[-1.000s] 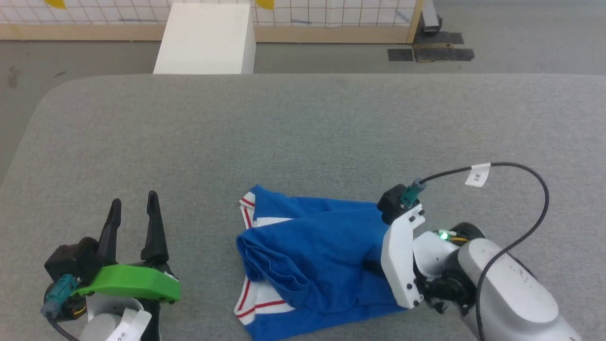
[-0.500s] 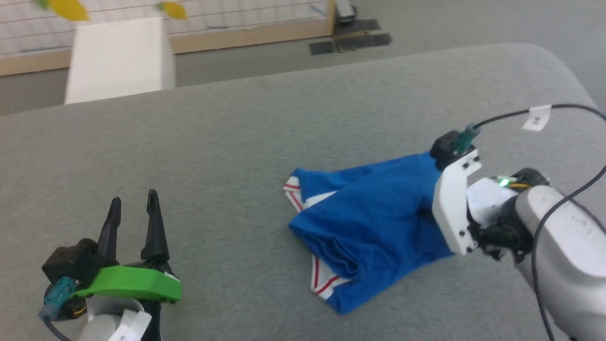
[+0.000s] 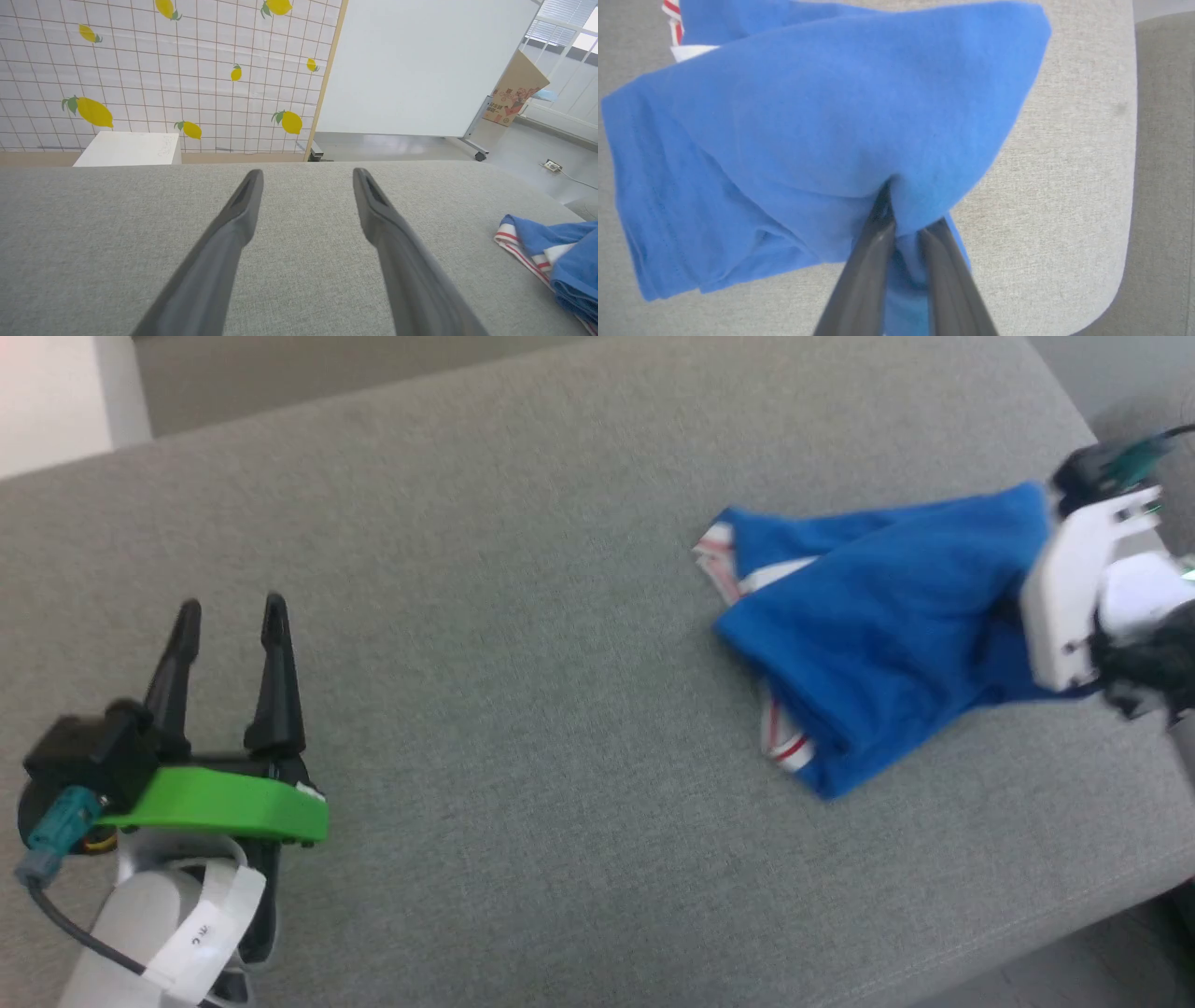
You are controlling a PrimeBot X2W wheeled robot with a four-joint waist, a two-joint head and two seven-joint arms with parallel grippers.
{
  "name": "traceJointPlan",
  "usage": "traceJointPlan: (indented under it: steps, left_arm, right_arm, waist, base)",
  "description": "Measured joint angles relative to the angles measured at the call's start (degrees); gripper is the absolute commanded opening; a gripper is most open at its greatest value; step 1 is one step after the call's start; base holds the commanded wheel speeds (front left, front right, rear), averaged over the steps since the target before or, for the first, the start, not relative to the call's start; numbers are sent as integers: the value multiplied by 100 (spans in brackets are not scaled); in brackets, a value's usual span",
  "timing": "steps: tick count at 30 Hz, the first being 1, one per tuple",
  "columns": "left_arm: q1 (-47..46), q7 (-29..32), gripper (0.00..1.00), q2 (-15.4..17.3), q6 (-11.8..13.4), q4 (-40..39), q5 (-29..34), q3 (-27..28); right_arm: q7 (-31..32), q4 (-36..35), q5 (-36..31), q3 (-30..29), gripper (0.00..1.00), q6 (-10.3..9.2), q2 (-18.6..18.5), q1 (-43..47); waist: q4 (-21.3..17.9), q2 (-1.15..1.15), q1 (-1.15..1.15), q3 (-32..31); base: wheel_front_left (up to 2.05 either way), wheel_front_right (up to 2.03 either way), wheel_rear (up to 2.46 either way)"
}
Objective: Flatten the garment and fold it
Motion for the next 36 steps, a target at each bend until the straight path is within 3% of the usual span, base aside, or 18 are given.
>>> traceJointPlan:
  steps: [8, 16, 17, 19, 30, 36]
  left_arm:
    - [-194, 399, 100, 348, 101, -666, 190, 64]
    - [-197, 579, 100, 523, 203, -1043, 237, 169]
    - [-196, 580, 100, 526, 204, -1059, 237, 172]
    - [-196, 580, 100, 526, 221, -1077, 237, 169]
    - [-107, 413, 100, 432, 250, -783, 183, 148]
    - [1, 159, 100, 278, 249, -463, 14, 158]
  right_arm:
    - [-260, 510, -609, -1049, 0, 0, -287, -457]
    - [-466, 909, -1372, -2063, 0, 1, -296, -615]
    - [-501, 929, -1473, -2157, 25, 1, -265, -619]
    - [-509, 949, -1663, -2256, 100, 1, -232, -619]
    - [-504, 655, -1981, -2828, 100, 0, -113, -619]
    - [-1053, 147, -1796, -2806, 100, 0, -14, -688]
  waist:
    - [9, 0, 1, 928]
    - [154, 0, 1, 1671]
    - [173, 0, 1, 1720]
    - [212, 0, 0, 1772]
    - [204, 0, 0, 1401]
    - [153, 0, 0, 977]
  base:
    - [0, 0, 0]
    - [0, 0, 0]
    - [0, 0, 0]
    - [0, 0, 0]
    - [0, 0, 0]
    - [0, 0, 0]
